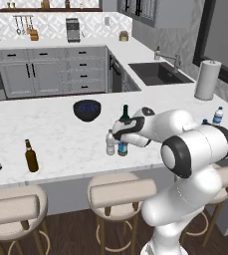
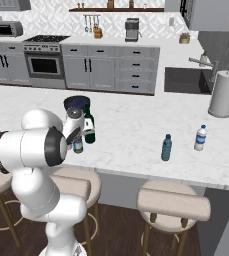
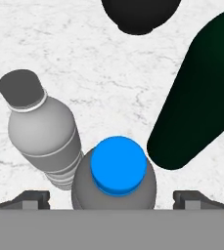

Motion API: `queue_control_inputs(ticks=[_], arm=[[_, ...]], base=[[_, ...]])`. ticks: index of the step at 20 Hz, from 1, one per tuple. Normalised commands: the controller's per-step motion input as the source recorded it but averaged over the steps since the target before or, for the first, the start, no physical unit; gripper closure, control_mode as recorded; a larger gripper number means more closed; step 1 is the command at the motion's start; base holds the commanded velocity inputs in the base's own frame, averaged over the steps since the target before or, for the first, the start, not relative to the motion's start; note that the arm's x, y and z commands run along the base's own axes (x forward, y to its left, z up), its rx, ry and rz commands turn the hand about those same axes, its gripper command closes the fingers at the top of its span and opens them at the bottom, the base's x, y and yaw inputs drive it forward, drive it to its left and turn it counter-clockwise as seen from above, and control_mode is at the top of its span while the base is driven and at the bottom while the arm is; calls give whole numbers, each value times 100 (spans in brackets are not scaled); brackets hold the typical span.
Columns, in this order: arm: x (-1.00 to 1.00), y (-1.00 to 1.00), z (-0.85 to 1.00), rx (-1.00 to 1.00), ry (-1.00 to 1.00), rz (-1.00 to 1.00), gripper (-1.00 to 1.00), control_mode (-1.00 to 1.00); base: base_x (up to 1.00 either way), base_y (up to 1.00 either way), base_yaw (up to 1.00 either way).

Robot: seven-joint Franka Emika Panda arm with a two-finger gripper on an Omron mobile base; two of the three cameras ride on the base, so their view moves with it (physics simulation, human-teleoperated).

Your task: Move the plastic bottles in the middle to the plastics group, and the glass bottles in the middle to the glass group.

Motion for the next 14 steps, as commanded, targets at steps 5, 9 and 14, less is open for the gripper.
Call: queue_control_inputs(ticks=[5,9,14], arm=[[0,0,0,0,-1,0,-100,-100],[0,0,0,0,0,0,100,-100],[0,0,0,0,0,0,100,-100]], base=[[0,0,0],[0,0,0],[0,0,0]])
